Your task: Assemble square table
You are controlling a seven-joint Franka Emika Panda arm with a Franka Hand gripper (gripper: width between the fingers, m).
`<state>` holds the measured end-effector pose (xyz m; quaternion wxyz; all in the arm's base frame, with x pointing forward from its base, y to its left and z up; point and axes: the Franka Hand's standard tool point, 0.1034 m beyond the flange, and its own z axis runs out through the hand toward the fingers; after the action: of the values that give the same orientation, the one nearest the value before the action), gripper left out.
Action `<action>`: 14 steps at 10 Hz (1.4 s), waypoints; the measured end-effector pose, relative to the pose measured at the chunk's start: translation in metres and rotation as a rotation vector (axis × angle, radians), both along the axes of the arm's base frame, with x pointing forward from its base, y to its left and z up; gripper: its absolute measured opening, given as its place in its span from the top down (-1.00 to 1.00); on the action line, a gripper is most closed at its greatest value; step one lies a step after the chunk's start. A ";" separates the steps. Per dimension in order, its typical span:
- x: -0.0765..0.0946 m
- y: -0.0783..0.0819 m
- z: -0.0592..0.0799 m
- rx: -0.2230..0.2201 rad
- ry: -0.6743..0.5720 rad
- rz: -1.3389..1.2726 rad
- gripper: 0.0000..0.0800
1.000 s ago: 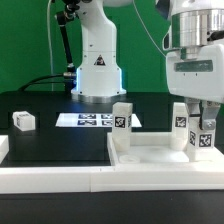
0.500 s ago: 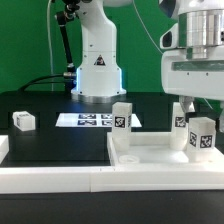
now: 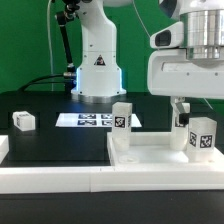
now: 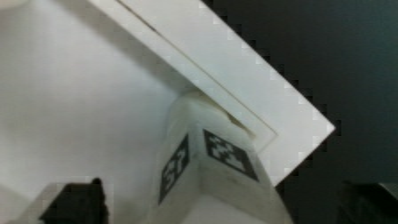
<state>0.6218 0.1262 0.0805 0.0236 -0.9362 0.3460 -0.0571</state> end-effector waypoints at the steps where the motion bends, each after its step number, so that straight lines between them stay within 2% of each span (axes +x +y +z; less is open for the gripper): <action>1: 0.000 0.001 0.000 -0.030 -0.001 0.122 -0.62; 6: 0.002 -0.006 0.001 -0.073 -0.007 0.449 -0.62; 8: 0.003 -0.008 0.002 -0.106 -0.005 0.646 -0.62; 11: 0.003 -0.009 0.001 -0.114 -0.004 0.708 -0.55; 13: 0.003 -0.009 0.001 -0.111 -0.004 0.684 0.28; 14: 0.003 -0.009 0.001 -0.111 -0.004 0.684 0.28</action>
Offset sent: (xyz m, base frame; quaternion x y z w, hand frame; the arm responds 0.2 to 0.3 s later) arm -0.0031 0.0010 0.0057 0.0204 -0.0115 -0.2069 0.9781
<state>0.6248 0.1171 0.0817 -0.0089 -0.9977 0.0086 -0.0664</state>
